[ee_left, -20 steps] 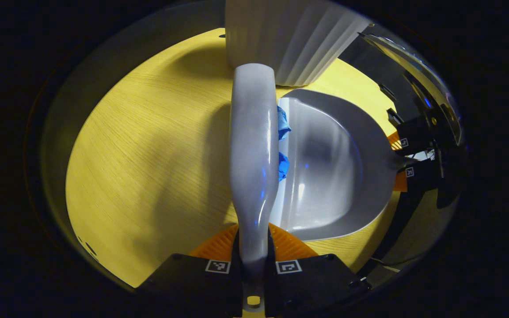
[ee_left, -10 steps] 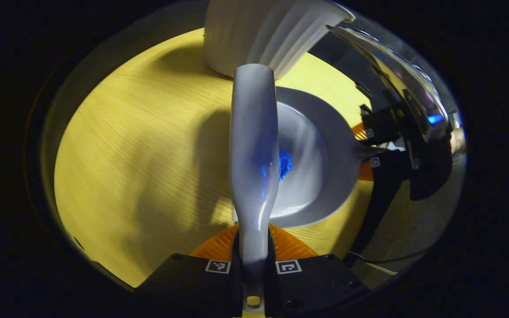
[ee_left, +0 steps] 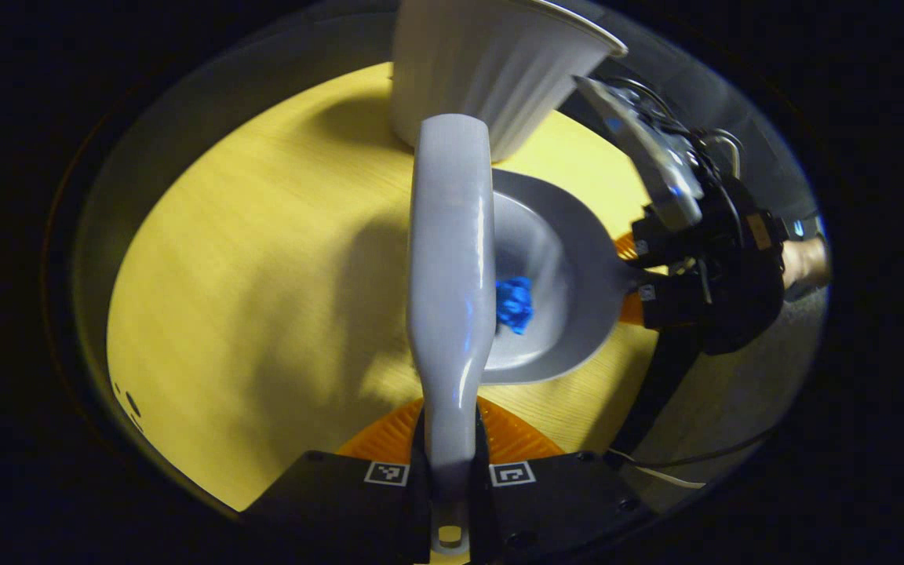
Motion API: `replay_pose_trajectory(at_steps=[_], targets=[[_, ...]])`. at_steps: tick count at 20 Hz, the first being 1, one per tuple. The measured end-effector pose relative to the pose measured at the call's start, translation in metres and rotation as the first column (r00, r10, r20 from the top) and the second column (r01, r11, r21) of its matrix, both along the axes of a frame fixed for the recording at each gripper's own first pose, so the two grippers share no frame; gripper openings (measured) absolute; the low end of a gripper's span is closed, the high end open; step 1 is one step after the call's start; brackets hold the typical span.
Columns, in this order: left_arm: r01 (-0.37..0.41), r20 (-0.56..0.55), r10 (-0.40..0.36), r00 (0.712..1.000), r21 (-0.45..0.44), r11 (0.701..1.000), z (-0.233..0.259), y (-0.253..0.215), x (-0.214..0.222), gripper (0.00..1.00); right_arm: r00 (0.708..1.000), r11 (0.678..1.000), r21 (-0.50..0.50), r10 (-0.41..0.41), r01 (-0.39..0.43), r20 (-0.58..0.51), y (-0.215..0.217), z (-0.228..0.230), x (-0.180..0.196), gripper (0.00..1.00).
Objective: Pick up the small broom and dustpan from the desktop, sweep the trash into the dustpan with the broom, and then empty the trash into the garbage bin.
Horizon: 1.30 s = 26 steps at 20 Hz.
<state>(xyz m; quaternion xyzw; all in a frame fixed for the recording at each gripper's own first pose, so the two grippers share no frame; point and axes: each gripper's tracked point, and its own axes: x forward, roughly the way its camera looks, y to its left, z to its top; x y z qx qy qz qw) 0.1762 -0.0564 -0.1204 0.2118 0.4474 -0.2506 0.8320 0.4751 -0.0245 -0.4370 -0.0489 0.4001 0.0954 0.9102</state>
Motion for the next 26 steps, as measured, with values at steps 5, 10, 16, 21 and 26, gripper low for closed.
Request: replay_pose_trajectory(at_steps=[5,10,16,21,26], targets=[[-0.026,-0.089,0.031,0.996,0.053,0.998,-0.020,0.000,0.025,0.23,1.000,1.000,0.002,0.001,-0.001,-0.015,0.016,-0.016,0.006,0.32],[0.035,-0.197,-0.020,0.980,0.073,0.997,-0.031,-0.020,0.021,0.23,1.000,1.000,0.001,0.011,-0.011,-0.011,0.024,-0.006,0.011,0.32],[0.136,-0.255,-0.119,0.960,0.053,0.989,-0.019,-0.039,-0.017,0.23,0.998,0.998,0.036,0.056,-0.056,0.010,0.009,-0.001,0.008,0.32],[-0.069,-0.083,0.074,0.994,0.065,0.995,0.011,-0.015,-0.015,0.23,0.996,0.996,0.038,0.082,-0.083,0.035,0.007,-0.007,0.001,0.32],[-0.293,0.051,0.295,0.954,-0.053,0.955,0.031,0.032,-0.025,0.22,0.998,0.996,0.065,0.055,-0.057,0.033,0.004,-0.006,0.005,0.32]])
